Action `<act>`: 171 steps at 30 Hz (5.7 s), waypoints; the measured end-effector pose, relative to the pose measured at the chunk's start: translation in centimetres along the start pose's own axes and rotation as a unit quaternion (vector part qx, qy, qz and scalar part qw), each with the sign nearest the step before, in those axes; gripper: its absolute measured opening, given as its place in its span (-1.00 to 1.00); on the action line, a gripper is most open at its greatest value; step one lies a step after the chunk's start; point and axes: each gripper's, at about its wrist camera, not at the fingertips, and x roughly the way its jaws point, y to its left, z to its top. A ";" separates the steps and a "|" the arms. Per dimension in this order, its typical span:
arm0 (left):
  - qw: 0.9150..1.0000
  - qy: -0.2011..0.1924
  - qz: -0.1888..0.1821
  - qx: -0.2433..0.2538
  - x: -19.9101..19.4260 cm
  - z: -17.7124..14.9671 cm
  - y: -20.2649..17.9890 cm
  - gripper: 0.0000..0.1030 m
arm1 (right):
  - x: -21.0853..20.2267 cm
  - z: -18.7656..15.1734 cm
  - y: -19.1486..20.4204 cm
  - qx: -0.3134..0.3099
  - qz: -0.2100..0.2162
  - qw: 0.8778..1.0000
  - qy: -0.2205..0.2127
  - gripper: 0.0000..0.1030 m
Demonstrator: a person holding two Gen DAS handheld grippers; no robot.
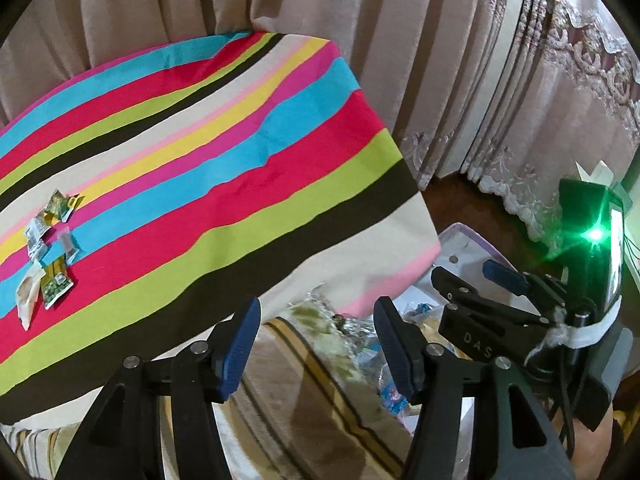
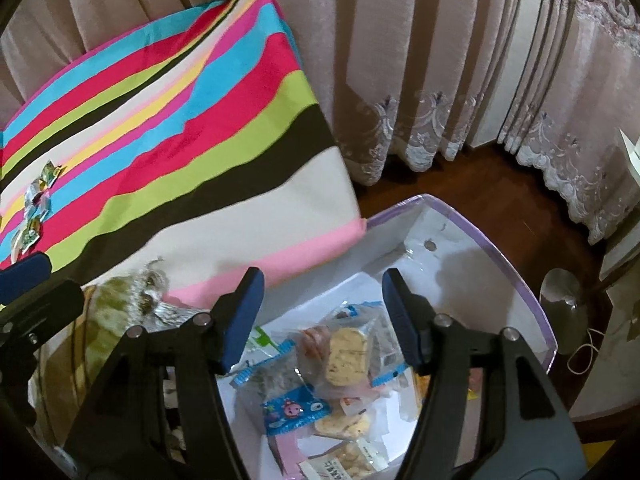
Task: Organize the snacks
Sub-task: 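Move both open tools back over the remaining snacks on the bed, then grasp the white nut packet with the left tool, then grasp the yellow-green pea bag with the right tool, then carry both packets over the white box and open both tools to drop them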
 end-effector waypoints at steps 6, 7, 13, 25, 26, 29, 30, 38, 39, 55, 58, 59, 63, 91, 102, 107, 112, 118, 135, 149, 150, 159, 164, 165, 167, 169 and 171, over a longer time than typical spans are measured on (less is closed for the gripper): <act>1.000 -0.003 0.005 -0.026 -0.2 0.3 2.4 0.16 | -0.5 0.5 2.1 -0.016 0.011 1.000 -0.004 0.28; 0.999 -0.004 0.007 -0.033 -0.2 0.3 3.1 0.16 | -0.5 0.6 2.5 -0.019 0.013 1.000 -0.004 0.28; 0.997 -0.009 0.026 -0.069 -0.5 0.6 7.4 0.16 | -0.9 0.9 5.1 -0.040 0.025 0.999 -0.005 0.31; 0.984 0.000 0.087 -0.159 -2.3 -1.9 19.3 0.20 | -2.1 1.8 12.3 -0.097 0.083 0.992 0.005 0.43; 0.981 0.003 0.095 -0.168 -2.6 -2.4 20.6 0.25 | -2.2 1.8 13.2 -0.103 0.094 0.990 0.009 0.44; 0.976 0.009 0.123 -0.179 -3.3 -3.5 23.5 0.34 | -2.2 1.9 15.4 -0.115 0.132 0.984 0.028 0.45; 0.974 0.012 0.127 -0.186 -3.5 -3.8 24.8 0.35 | -2.1 1.9 16.2 -0.122 0.139 0.982 0.034 0.46; 0.970 0.045 0.156 -0.183 -3.1 -4.8 30.8 0.43 | -2.3 0.4 23.5 -0.194 0.191 0.960 0.062 0.54; 0.971 0.051 0.157 -0.174 -2.7 -4.6 31.2 0.43 | -2.3 0.3 24.2 -0.202 0.193 0.958 0.064 0.54; 0.989 0.067 0.117 -0.065 2.6 -1.2 34.8 0.44 | -0.2 0.3 32.7 -0.249 0.226 0.939 0.070 0.59; 0.989 0.057 0.118 -0.064 2.6 -1.1 35.4 0.34 | 0.2 0.6 34.1 -0.251 0.232 0.938 0.062 0.68; 0.989 0.053 0.121 -0.069 2.4 -1.1 35.7 0.32 | 0.3 0.7 34.5 -0.251 0.232 0.938 0.059 0.70; 0.985 0.042 0.139 -0.094 1.6 -1.6 36.5 0.12 | 1.5 1.4 36.3 -0.250 0.226 0.940 0.059 0.73; 0.963 0.004 0.140 -0.230 -0.3 -3.2 41.8 0.08 | 6.1 1.5 41.1 -0.283 0.197 0.935 0.086 0.36; 0.965 0.019 0.175 -0.194 0.7 -2.8 40.4 0.09 | 5.9 1.4 41.5 -0.293 0.191 0.935 0.061 -0.17; 0.963 0.016 0.182 -0.201 0.5 -3.0 40.5 -0.06 | 5.6 1.1 41.7 -0.290 0.192 0.935 0.060 -0.19; 0.959 0.003 0.194 -0.206 -0.3 -3.3 40.0 -0.07 | 5.5 1.4 41.2 -0.278 0.200 0.937 0.064 -0.19; 0.954 -0.021 0.212 -0.213 -2.5 -3.6 38.2 -0.08 | 4.0 1.7 39.4 -0.266 0.209 0.940 0.047 -0.19; 0.975 -0.021 0.163 -0.147 -4.2 -2.9 24.9 -0.08 | -0.6 2.4 29.0 -0.194 0.204 0.959 0.006 -0.19; 0.992 -0.015 0.105 -0.069 -3.0 -1.2 15.3 -0.08 | -2.0 1.4 16.7 -0.131 0.154 0.979 -0.004 -0.19; 0.993 -0.014 0.101 -0.065 -2.8 -1.1 14.7 -0.08 | -1.9 1.3 15.7 -0.125 0.148 0.981 -0.002 -0.19; 0.997 -0.002 0.069 -0.016 -1.6 -0.3 8.9 -0.08 | -0.8 0.4 8.2 -0.085 0.100 0.991 0.020 -0.19; 0.999 0.008 0.048 0.005 -0.9 -0.2 6.4 -0.08 | -0.2 0.0 5.2 -0.066 0.078 0.994 0.029 -0.19; 0.999 0.010 0.044 0.008 -0.8 -0.1 5.8 -0.08 | -0.1 0.0 4.7 -0.063 0.075 0.995 0.030 -0.19; 0.999 0.013 0.037 0.015 -0.6 -0.1 4.8 -0.08 | 0.0 -0.2 3.5 -0.056 0.066 0.996 0.032 -0.19; 0.999 0.017 0.029 0.026 -0.4 -0.2 3.5 -0.08 | 0.2 -0.2 2.6 -0.050 0.057 0.997 0.034 -0.19; 0.999 0.019 0.022 0.033 -0.3 -0.2 2.7 -0.08 | 0.4 -0.4 1.7 -0.043 0.048 0.997 0.037 -0.19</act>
